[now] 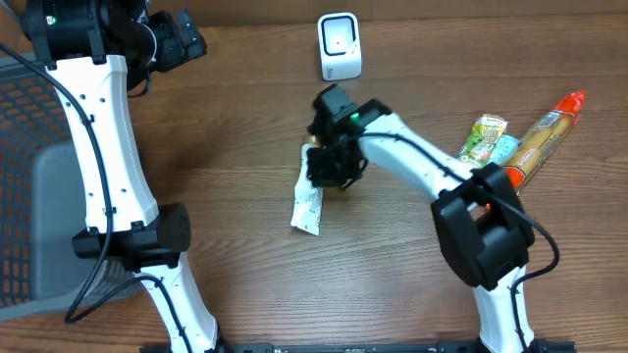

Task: Scan the item barcode

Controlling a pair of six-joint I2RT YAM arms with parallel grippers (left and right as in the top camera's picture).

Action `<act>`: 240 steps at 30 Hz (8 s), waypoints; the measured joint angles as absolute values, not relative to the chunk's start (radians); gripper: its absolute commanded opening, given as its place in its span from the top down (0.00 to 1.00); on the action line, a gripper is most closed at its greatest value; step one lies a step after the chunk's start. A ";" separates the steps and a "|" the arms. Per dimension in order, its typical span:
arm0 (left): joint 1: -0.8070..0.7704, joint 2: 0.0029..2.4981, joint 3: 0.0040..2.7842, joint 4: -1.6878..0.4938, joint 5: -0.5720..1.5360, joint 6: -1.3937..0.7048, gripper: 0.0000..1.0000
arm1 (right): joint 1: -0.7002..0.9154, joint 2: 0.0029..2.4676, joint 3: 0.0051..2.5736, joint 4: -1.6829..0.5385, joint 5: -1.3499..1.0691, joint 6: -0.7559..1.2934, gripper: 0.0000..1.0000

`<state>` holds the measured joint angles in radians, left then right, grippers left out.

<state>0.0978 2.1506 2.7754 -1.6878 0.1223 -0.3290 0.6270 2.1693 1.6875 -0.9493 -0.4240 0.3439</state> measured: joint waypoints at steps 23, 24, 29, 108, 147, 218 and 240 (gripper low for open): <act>0.098 2.151 2.775 -1.688 0.122 -0.329 0.01 | 0.696 2.220 1.639 -0.805 -0.456 0.433 0.55; 0.098 2.151 2.775 -1.688 0.122 -0.329 0.01 | 0.697 2.223 1.639 -0.808 -0.456 0.432 0.50; 0.098 2.151 2.775 -1.688 0.122 -0.329 0.01 | 0.695 2.232 1.649 -0.820 -0.456 0.406 0.39; 0.098 2.151 2.775 -1.688 0.122 -0.329 0.00 | 0.590 2.333 1.864 -1.118 -0.453 0.118 0.96; 0.098 2.151 2.775 -1.688 0.122 -0.329 0.00 | 0.381 2.301 1.898 -1.242 -0.425 0.284 0.27; 0.098 2.151 2.775 -1.688 0.122 -0.329 0.00 | 0.466 1.748 1.745 -0.980 0.002 0.206 0.96; 0.098 2.151 2.775 -1.689 0.122 -0.329 0.00 | 0.502 2.191 1.745 0.060 0.761 -0.834 0.96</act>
